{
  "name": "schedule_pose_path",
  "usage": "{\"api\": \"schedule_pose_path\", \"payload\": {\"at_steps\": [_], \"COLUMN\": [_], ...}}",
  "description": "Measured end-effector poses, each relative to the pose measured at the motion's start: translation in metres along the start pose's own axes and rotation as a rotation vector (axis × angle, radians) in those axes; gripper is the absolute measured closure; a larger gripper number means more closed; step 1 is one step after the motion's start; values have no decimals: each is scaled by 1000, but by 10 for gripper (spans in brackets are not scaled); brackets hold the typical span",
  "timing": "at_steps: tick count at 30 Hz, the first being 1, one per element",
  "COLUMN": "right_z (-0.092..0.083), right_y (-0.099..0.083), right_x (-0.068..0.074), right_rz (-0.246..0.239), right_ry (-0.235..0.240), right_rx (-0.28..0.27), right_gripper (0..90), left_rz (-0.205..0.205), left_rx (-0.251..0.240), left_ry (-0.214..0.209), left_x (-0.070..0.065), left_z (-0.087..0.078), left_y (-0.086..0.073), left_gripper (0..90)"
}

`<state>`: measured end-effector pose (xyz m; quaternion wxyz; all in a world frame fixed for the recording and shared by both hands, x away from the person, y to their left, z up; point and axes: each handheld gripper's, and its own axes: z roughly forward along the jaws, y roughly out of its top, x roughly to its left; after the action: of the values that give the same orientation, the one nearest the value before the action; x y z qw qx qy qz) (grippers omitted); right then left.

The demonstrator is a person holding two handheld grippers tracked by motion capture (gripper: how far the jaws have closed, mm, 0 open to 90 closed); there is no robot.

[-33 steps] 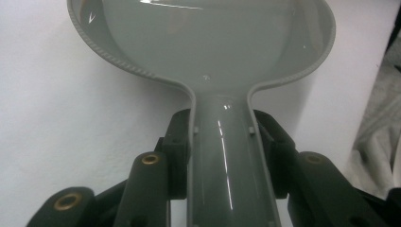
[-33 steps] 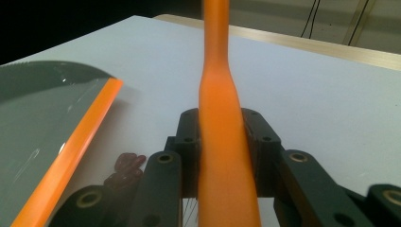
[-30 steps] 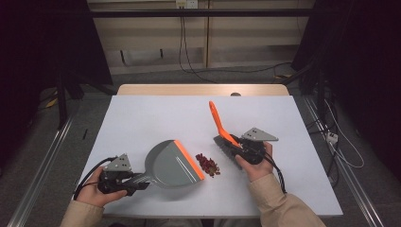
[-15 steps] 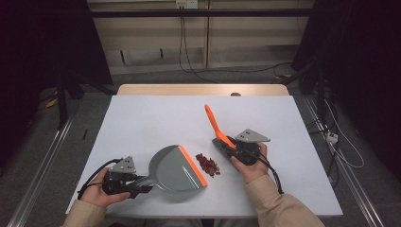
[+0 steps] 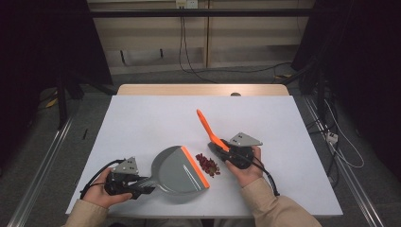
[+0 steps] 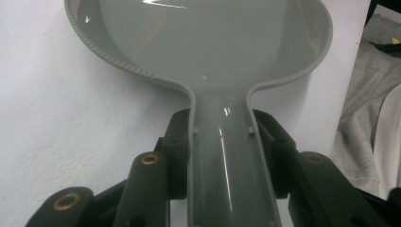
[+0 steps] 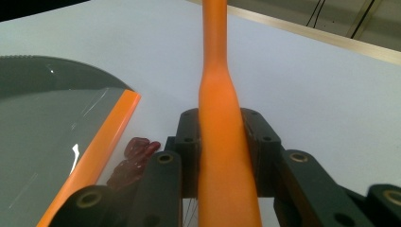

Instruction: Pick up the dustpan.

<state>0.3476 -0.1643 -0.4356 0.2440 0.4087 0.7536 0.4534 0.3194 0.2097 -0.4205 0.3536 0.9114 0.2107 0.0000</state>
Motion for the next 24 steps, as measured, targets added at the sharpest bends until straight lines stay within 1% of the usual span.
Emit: {"api": "schedule_pose_path", "payload": {"at_steps": [1, 3, 9, 15, 16, 20, 21, 24], "right_z": [0, 0, 2, 2, 2, 3, 3, 3], "right_y": [0, 0, 0, 1, 1, 1, 1, 0], "right_x": [1, 2, 8, 10, 10, 9, 9, 10], "right_rz": [-1, -1, -9, -9, -9, -5, -3, -2], "right_ry": [-1, -2, -1, 0, 0, 2, -2, -3], "right_rx": [0, 0, 3, 3, 3, 1, 1, -2], "right_gripper": [714, 713, 713, 713, 713, 713, 713, 713], "left_rz": [-9, -12, -9, -1, 1, -6, -1, -10], "left_rx": [-19, -22, -21, -17, -19, -27, -27, -38], "left_ry": [-13, -12, -31, -40, -46, -45, -51, -54], "left_x": [0, 0, -1, -3, -3, -2, -2, -1], "left_z": [2, 3, 5, 7, 7, 9, 10, 12], "left_y": [-1, -1, 0, 1, 1, 1, 1, 1], "left_gripper": [621, 621, 618, 616, 616, 616, 616, 614]}}
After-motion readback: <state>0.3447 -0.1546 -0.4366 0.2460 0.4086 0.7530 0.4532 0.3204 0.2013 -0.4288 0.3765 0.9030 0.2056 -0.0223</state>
